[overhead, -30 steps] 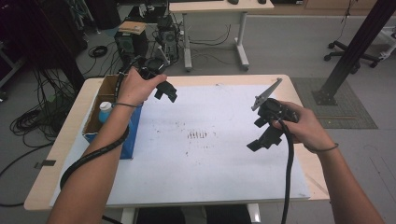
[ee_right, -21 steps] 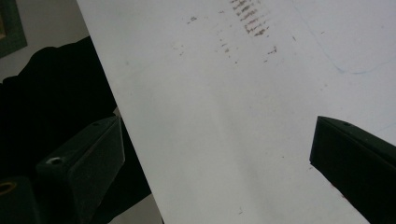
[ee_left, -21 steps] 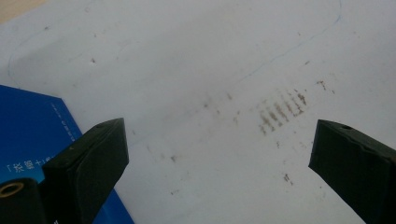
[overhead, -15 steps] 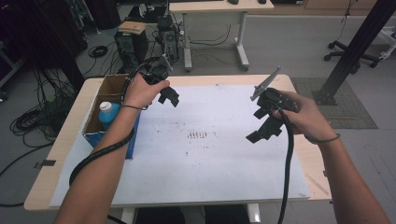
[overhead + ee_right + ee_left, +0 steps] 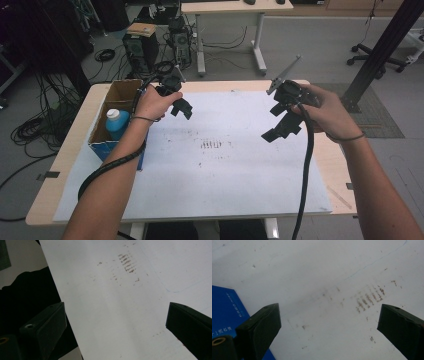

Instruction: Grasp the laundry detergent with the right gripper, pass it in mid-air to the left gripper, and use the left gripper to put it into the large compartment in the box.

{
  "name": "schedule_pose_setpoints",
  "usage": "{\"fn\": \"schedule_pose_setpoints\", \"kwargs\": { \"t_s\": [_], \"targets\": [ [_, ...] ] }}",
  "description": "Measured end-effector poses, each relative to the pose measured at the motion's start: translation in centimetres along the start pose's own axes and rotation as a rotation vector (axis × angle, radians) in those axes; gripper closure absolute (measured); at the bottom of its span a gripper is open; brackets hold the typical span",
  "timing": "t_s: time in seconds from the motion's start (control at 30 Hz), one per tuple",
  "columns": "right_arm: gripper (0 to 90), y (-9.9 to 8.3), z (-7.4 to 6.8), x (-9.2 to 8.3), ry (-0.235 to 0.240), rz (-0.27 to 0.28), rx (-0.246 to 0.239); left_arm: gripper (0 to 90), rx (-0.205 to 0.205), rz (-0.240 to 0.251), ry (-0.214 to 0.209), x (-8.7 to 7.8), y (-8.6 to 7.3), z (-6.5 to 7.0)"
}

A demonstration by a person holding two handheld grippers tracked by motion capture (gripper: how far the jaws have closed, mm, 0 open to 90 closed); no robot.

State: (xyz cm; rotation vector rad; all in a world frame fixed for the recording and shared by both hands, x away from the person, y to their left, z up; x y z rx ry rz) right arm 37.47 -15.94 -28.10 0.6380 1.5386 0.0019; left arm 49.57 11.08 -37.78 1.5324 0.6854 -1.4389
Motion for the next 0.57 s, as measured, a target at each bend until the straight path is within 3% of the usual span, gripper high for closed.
{"fn": "schedule_pose_setpoints", "kwargs": {
  "t_s": [0.57],
  "targets": [
    [3.1,0.12,-0.18,0.12,-0.005,-0.001,-0.003,5.6,0.001,0.014,-0.002,-0.72,0.04,0.14]
  ]
}}
Point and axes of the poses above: each handheld gripper's, and its own axes: x roughly forward along the jaws, y roughly out of its top, z roughly to its right, the point moved 8 cm from there along x, roughly forward along the jaws, and after that the axes turned 5 degrees about -z, right-handed, at the moved point
